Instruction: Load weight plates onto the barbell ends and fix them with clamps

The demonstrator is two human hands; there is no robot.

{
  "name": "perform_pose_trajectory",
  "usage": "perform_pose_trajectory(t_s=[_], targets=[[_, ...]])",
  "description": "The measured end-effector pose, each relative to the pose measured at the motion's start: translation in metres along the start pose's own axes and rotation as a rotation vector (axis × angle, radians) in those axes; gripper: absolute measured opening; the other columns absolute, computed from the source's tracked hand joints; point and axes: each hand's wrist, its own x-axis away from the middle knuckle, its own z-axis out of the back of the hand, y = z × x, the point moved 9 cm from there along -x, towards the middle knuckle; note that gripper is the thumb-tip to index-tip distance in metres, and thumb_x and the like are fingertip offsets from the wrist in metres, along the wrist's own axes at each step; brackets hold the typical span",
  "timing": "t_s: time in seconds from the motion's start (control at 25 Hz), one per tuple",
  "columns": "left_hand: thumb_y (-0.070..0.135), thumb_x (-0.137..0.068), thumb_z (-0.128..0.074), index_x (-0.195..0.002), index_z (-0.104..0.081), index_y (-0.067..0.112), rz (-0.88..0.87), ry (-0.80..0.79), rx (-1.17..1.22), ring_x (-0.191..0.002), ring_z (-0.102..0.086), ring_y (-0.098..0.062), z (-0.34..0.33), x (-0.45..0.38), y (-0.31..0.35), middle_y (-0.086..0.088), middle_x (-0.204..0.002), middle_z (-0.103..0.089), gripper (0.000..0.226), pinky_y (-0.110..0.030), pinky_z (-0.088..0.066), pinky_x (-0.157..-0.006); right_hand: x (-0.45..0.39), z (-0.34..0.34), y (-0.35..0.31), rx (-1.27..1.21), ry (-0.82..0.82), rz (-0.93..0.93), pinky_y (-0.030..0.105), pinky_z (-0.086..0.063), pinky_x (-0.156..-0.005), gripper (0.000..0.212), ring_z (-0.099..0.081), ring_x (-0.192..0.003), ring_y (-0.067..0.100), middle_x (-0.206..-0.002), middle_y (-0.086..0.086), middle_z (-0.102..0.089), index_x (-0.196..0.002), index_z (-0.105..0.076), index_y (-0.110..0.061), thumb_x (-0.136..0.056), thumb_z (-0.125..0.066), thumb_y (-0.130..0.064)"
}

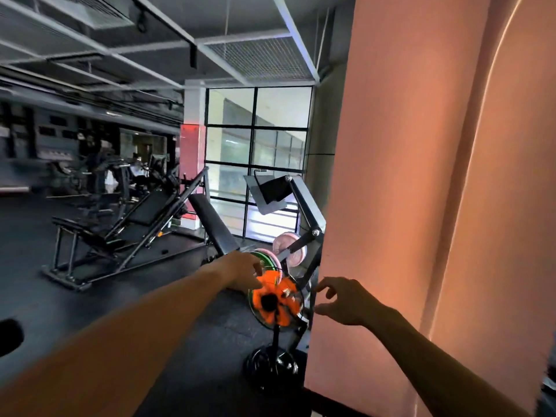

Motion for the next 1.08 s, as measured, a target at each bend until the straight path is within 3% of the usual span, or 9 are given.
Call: perform_pose_trajectory(t_s=[0.12,0.24,0.32,0.48,0.6,0.68,0.8,0.96,1.08], targets=[[0.037,-0.087,-0.071,-0.118,-0.068,0.025,0.088,0.031,0.027,-0.111,-0.064,-0.019,0.018,-0.080,-0.062,-0.001,-0.122,-0.070,0.034,-0.028,-0.048,-0.093,-0.120,0.003,-0.005,-0.020,0.018,0.084,0.027,-0.051,-0.089,0.044,-0.064,-0.105,0.015,-0.121,0.001,-0.069,-0.124,-0.067,-0.026,-0.082,-0.076,-0.038],[0.036,-0.088,-0.071,-0.118,-0.070,0.023,0.191,0.046,0.009,-0.105,-0.065,-0.016,0.031,-0.140,-0.126,0.000,-0.118,-0.071,0.033,-0.024,-0.045,-0.086,-0.236,-0.008,-0.032,-0.034,0.003,0.212,0.021,-0.044,-0.081,0.042,-0.061,-0.098,0.012,-0.112,0.000,-0.069,-0.121,-0.069,-0.027,-0.080,-0.077,-0.036],[0.038,-0.088,-0.071,-0.120,-0.068,0.024,0.281,0.069,-0.021,-0.107,-0.065,-0.017,0.038,-0.163,-0.172,0.002,-0.118,-0.070,0.035,-0.025,-0.046,-0.089,-0.306,-0.026,-0.057,-0.051,-0.022,0.318,0.024,-0.047,-0.085,0.040,-0.063,-0.100,0.014,-0.108,-0.001,-0.069,-0.118,-0.070,-0.025,-0.080,-0.078,-0.036],[0.040,-0.087,-0.069,-0.119,-0.067,0.029,0.541,0.121,-0.016,-0.098,-0.062,-0.012,0.047,-0.166,-0.280,0.008,-0.113,-0.068,0.034,-0.029,-0.046,-0.084,-0.426,-0.078,-0.131,-0.111,-0.109,0.578,0.020,-0.039,-0.072,0.034,-0.060,-0.087,0.010,-0.089,-0.010,-0.063,-0.110,-0.070,-0.025,-0.080,-0.078,-0.038],[0.038,-0.087,-0.070,-0.118,-0.069,0.026,0.785,0.181,-0.047,-0.104,-0.066,-0.016,0.058,-0.132,-0.340,0.003,-0.119,-0.071,0.034,-0.026,-0.049,-0.087,-0.481,-0.126,-0.203,-0.148,-0.263,0.780,0.012,-0.040,-0.058,0.033,-0.060,-0.075,0.007,-0.079,-0.014,-0.060,-0.108,-0.070,-0.026,-0.079,-0.078,-0.040],[0.039,-0.088,-0.069,-0.119,-0.069,0.025,0.917,0.219,-0.063,-0.106,-0.066,-0.015,0.067,-0.101,-0.358,0.003,-0.119,-0.072,0.034,-0.020,-0.045,-0.082,-0.497,-0.149,-0.249,-0.202,-0.341,0.858,0.009,-0.043,-0.059,0.036,-0.060,-0.072,0.001,-0.081,-0.017,-0.060,-0.112,-0.069,-0.028,-0.079,-0.078,-0.041],[0.038,-0.089,-0.069,-0.120,-0.070,0.024,1.143,0.287,-0.074,-0.110,-0.066,-0.017,0.079,-0.033,-0.363,0.002,-0.120,-0.073,0.034,-0.019,-0.040,-0.081,-0.482,-0.178,-0.339,-0.179,-0.433,1.112,0.017,-0.045,-0.074,0.039,-0.060,-0.084,0.004,-0.093,-0.016,-0.061,-0.117,-0.068,-0.032,-0.081,-0.077,-0.043],[0.031,-0.092,-0.066,-0.123,-0.068,0.017,1.387,0.342,-0.166,-0.117,-0.064,-0.023,0.089,0.065,-0.347,-0.005,-0.126,-0.070,0.034,-0.025,-0.044,-0.093,-0.402,-0.215,-0.436,-0.182,-0.558,1.397,0.020,-0.046,-0.079,0.038,-0.063,-0.088,0.009,-0.095,-0.010,-0.064,-0.117,-0.069,-0.032,-0.081,-0.078,-0.042],[0.028,-0.092,-0.067,-0.121,-0.070,0.018,1.558,0.400,-0.203,-0.114,-0.066,-0.023,0.102,0.138,-0.325,-0.005,-0.122,-0.073,0.031,-0.026,-0.045,-0.092,-0.329,-0.234,-0.494,-0.204,-0.629,1.584,0.023,-0.047,-0.082,0.037,-0.064,-0.093,0.013,-0.102,-0.003,-0.069,-0.116,-0.068,-0.030,-0.082,-0.078,-0.041]])
